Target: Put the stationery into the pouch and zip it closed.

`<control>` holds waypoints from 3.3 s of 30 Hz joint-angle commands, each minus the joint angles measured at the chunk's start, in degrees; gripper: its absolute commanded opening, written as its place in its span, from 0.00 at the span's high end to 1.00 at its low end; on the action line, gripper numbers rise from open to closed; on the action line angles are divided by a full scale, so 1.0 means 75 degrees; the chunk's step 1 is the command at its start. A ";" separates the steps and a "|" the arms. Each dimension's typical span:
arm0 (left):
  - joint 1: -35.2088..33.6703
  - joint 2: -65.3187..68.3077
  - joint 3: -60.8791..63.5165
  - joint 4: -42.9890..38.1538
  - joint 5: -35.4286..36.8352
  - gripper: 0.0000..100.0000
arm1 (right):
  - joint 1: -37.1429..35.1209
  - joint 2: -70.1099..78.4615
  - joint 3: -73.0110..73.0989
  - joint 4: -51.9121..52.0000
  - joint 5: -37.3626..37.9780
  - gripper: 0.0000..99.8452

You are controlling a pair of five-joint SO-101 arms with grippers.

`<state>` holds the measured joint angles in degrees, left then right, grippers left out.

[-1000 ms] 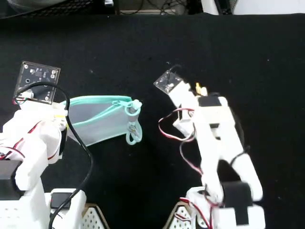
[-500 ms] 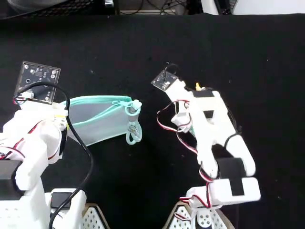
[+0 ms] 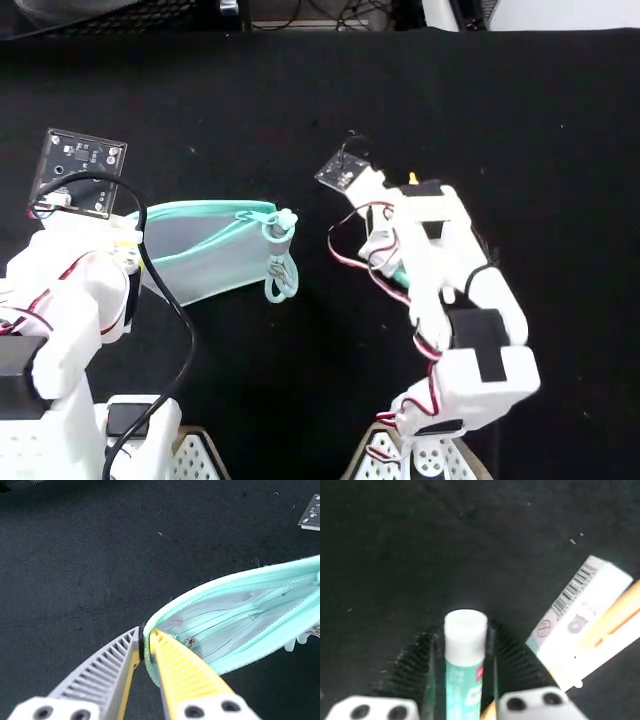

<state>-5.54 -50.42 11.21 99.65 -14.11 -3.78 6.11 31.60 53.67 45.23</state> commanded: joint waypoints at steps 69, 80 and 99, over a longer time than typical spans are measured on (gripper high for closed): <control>-0.0064 0.0070 0.0920 -0.0082 -0.0047 0.97 | -0.4290 -1.2771 0.0838 -0.1688 -0.3727 0.99; -0.0053 0.0070 0.1014 -0.0082 -0.0023 0.97 | -0.5568 -0.9817 0.0803 -0.4149 -0.3786 0.99; -0.0053 0.0070 0.1178 -0.0199 -0.0023 0.97 | -0.6013 -0.8926 0.2139 -0.4314 -0.4149 0.99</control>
<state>-5.63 -50.59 14.02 97.71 -14.20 -48.70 -61.05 46.20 22.37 14.37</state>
